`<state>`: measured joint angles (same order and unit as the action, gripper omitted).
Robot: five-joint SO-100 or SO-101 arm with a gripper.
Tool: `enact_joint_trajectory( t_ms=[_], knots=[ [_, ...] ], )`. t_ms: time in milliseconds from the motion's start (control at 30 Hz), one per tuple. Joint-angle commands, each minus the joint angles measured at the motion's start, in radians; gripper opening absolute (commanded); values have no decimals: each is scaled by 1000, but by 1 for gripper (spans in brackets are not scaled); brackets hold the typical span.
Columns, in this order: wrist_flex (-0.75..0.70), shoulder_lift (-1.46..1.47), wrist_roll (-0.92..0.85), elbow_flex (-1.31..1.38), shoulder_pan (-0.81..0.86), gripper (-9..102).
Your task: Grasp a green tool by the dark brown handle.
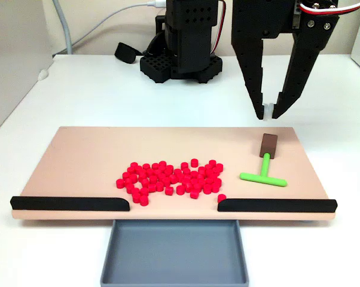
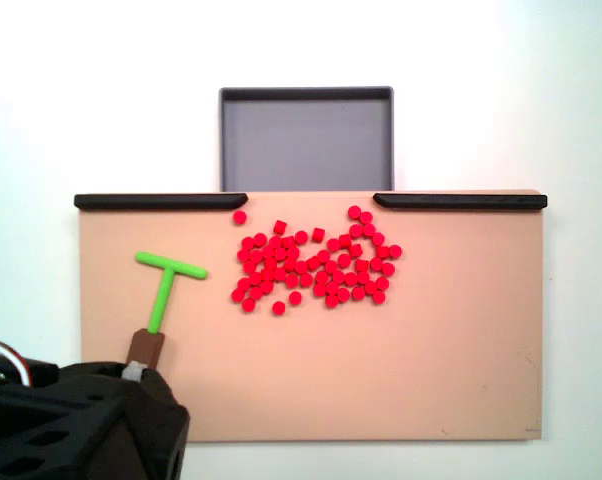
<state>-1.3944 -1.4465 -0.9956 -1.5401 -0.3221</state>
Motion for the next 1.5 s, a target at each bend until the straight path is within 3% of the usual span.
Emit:
enact_joint_trajectory(
  t_ms=[0,767,1467],
  knots=[
    [-3,-6,26,12,12,10],
    [8,84,14,18,28,18],
    [9,103,-51,41,34,16]
  ],
)
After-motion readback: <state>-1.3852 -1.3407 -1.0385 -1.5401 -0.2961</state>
